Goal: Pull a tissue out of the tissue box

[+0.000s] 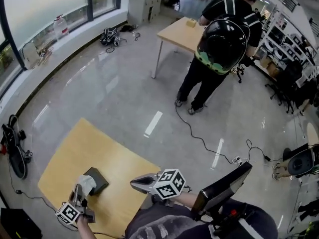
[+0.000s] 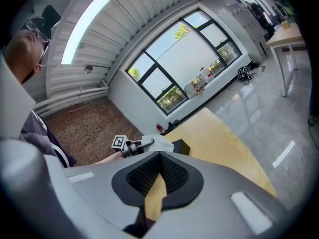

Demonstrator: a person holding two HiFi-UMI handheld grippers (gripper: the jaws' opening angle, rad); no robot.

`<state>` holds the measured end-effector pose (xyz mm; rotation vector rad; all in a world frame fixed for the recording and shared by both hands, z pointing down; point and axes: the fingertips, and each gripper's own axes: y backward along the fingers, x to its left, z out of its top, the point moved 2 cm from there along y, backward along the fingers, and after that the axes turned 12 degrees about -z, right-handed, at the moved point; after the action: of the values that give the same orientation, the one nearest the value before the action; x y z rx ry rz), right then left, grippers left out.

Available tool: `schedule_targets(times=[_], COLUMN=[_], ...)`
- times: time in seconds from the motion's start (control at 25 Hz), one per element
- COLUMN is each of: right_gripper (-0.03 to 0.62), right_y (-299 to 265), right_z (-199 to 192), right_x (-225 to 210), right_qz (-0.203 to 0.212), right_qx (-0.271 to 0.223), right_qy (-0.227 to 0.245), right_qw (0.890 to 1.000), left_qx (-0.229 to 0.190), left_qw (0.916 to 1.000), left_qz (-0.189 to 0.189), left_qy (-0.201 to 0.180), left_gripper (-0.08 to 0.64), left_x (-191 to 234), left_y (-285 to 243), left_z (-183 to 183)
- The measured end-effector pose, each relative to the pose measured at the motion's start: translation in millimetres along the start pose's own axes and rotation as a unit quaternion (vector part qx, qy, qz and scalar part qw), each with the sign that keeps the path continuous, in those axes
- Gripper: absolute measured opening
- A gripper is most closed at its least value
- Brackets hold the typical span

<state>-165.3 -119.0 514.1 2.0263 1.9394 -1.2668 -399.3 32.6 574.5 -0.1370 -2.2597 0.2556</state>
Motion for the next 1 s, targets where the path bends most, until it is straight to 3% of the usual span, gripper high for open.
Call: schedule_targets(times=[0.12,0.52,0.88,1.0], right_gripper=[-0.005,-0.005,-0.005,-0.005], right_y=[12.3,31.5,58.8,67.1], right_z=[14.1,19.3,11.6,5.1], right_x=[-7.0,-22.9,-16.5,-17.2], right_qz=[-0.006,-0.028,-0.038,-0.040], right_qx=[-0.022,-0.036,-0.055,-0.058], right_qy=[0.003,0.014,0.036,0.042], right_qw=[1.000,0.999,0.997,0.997], left_qx=[0.004,-0.010,-0.038,-0.036], left_qw=[0.9999,0.9969,0.9815,0.9796], left_qz=[0.005,-0.076,-0.185,-0.197], left_qy=[-0.011,-0.017,0.028,0.014], left_gripper=[0.006,0.005,0.005,0.005], left_x=[-6.1,-45.5,-93.7,-108.4], left_y=[-15.2,-50.8,-81.6,-89.2], left_z=[3.5,6.3,-3.0,-4.4])
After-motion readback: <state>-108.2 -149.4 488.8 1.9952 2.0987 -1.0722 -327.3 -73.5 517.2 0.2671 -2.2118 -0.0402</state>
